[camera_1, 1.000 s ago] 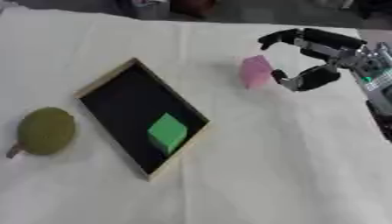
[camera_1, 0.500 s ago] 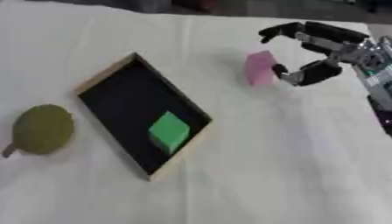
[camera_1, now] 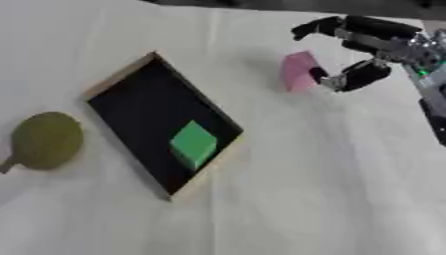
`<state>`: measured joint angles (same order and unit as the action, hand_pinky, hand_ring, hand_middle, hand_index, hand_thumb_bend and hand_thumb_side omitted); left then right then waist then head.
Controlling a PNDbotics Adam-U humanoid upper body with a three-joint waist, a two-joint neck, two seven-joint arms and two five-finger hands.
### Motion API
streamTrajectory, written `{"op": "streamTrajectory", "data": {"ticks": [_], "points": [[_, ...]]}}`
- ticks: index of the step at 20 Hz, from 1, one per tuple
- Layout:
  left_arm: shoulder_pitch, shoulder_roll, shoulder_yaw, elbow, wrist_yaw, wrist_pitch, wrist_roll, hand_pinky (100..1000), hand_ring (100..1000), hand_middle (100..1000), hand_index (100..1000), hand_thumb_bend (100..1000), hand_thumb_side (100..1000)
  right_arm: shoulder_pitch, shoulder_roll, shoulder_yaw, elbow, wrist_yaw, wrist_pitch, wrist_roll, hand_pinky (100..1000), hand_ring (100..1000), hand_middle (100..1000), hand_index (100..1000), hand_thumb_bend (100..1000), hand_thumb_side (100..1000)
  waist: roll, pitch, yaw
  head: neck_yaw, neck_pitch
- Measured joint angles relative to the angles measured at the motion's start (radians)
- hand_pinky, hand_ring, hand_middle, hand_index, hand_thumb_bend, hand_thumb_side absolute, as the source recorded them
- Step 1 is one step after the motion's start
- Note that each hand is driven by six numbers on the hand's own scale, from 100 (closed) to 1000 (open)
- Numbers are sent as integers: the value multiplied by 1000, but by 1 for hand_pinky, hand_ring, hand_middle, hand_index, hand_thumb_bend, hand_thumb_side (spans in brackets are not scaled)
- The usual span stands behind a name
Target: Pick up objects on the table and place them in the box.
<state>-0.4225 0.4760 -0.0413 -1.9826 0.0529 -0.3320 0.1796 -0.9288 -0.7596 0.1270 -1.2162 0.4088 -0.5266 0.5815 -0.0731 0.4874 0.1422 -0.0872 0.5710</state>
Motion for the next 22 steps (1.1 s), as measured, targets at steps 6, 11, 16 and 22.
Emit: {"op": "streamTrajectory", "data": {"ticks": [6,11,16,22], "points": [[0,0,0,0,0,0,-5,666,805,798,815,100,657,-4,-10,-4,1,-12,-4,31,1000,1000,889,1000,100,122,-3,3,2,-1,0],[0,0,-5,0,0,2,-8,665,805,798,815,100,658,-14,-10,-5,13,-12,3,46,1000,1000,891,1000,100,139,-4,7,6,-2,0],[0,0,-6,0,0,4,-10,663,804,798,815,100,661,-21,-10,-5,23,-12,9,57,1000,1000,896,1000,100,172,-9,10,9,-2,-1],[0,0,-6,0,0,6,-12,661,803,797,814,100,665,-28,-8,-3,37,-7,13,65,1000,1000,903,1000,100,215,-12,13,13,-3,-2]]}}
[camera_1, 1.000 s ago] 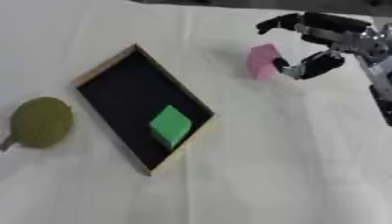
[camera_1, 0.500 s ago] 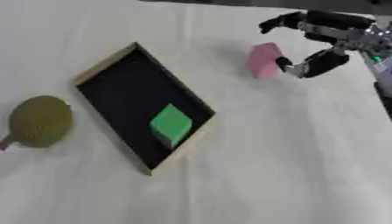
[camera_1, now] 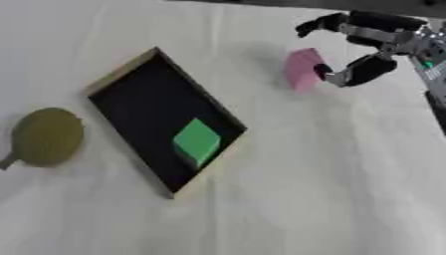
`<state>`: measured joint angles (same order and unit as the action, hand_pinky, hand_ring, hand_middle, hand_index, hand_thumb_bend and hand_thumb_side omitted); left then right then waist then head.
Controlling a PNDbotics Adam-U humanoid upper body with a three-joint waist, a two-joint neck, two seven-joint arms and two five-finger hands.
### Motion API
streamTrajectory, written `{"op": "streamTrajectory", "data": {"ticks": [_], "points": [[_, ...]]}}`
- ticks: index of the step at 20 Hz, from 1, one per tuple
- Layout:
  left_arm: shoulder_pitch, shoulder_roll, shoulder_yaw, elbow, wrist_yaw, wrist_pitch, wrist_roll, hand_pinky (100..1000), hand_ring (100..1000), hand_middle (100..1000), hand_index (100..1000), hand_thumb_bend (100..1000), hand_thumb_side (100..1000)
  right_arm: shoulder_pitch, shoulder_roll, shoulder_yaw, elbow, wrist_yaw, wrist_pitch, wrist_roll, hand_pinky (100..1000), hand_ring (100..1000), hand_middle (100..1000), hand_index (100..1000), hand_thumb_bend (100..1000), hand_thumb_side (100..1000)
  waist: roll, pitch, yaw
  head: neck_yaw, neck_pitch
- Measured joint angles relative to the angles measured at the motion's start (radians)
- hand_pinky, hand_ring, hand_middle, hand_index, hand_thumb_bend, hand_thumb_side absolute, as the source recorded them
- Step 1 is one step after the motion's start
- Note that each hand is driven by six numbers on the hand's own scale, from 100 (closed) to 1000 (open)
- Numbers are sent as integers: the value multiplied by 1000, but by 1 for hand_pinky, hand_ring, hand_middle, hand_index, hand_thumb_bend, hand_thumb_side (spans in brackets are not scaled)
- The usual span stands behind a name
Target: Pick up objects on the table and place them in the box.
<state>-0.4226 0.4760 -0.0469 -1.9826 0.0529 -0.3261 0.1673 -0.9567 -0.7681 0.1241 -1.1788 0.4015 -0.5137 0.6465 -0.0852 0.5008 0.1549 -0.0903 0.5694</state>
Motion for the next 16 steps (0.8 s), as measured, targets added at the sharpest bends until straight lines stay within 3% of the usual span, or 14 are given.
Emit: {"op": "streamTrajectory", "data": {"ticks": [16], "points": [[0,0,0,0,0,1,-3,657,801,795,815,100,671,3,0,6,20,18,4,4,1000,1000,902,1000,100,306,-7,6,2,0,0]]}}
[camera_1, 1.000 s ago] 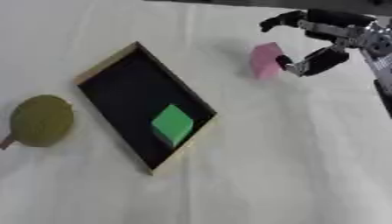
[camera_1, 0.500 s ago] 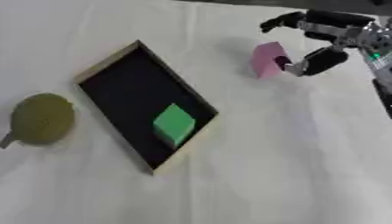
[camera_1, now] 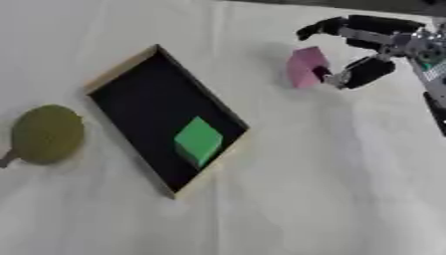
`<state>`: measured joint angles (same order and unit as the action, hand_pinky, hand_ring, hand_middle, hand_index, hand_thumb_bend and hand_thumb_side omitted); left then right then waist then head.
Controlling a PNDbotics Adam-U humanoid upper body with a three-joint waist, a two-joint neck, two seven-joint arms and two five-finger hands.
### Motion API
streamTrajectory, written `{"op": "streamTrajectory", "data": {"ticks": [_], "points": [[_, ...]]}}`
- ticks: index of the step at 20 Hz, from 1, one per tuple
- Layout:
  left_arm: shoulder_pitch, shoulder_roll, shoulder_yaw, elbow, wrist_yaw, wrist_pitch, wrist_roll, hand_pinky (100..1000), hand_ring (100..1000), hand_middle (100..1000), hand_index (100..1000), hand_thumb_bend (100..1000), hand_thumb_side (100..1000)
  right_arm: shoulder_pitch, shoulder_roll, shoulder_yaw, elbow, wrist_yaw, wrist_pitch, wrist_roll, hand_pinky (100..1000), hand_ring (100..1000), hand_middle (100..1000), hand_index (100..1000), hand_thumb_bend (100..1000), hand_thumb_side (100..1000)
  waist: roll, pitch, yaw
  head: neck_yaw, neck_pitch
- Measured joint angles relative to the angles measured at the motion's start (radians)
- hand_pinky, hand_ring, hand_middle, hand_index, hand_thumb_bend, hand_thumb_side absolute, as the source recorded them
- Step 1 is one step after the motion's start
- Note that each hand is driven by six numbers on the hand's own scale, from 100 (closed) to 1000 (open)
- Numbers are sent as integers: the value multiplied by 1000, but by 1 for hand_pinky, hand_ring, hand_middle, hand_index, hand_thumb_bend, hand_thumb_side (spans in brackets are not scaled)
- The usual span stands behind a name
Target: Pick up objects on the table and place them in the box.
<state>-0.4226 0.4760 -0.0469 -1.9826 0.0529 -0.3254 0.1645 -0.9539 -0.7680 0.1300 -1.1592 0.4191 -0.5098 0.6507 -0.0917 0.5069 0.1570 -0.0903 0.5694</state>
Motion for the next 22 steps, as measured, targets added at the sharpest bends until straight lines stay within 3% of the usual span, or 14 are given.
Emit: {"op": "streamTrajectory", "data": {"ticks": [22], "points": [[0,0,0,0,0,2,-2,655,807,799,815,100,679,-6,6,6,40,43,4,4,1000,1000,898,1000,100,402,-3,9,4,1,-8]]}}
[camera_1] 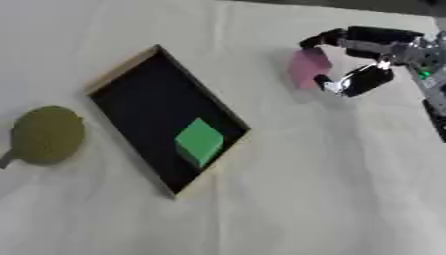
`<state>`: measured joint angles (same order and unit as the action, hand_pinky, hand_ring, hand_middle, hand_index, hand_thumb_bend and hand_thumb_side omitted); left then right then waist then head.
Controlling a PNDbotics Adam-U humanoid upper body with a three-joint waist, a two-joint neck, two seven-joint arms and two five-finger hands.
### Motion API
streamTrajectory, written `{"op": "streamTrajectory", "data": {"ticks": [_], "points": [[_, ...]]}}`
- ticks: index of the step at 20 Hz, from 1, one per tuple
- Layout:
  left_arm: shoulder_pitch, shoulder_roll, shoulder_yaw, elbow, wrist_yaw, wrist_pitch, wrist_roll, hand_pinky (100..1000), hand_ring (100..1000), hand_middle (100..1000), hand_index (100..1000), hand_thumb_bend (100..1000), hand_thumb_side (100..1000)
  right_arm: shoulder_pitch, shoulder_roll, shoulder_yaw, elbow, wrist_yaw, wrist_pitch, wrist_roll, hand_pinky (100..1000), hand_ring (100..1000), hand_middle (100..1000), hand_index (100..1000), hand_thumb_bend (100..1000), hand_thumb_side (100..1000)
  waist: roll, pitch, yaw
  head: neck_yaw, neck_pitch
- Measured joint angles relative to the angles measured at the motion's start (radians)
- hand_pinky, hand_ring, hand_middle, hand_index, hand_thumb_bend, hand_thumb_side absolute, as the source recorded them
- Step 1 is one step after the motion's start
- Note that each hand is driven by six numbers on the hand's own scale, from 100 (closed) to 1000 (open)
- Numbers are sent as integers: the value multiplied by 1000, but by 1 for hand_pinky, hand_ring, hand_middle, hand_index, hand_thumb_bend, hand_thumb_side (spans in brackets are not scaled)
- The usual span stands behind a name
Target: Pick up objects on the table and place them in the box.
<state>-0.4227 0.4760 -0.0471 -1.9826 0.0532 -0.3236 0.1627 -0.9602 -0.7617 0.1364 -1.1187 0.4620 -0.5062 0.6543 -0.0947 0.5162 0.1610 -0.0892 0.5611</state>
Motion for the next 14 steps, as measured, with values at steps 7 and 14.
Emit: {"op": "streamTrajectory", "data": {"ticks": [7,14], "points": [[0,0,0,0,0,1,-1,655,808,800,814,100,686,-8,4,-6,34,21,-9,-9,1000,1000,851,984,100,397,-2,3,2,0,0],[0,0,0,0,0,4,-2,654,809,800,813,100,689,-22,13,-13,50,35,-22,-22,1000,1000,688,834,100,296,-3,4,2,-1,0]]}}
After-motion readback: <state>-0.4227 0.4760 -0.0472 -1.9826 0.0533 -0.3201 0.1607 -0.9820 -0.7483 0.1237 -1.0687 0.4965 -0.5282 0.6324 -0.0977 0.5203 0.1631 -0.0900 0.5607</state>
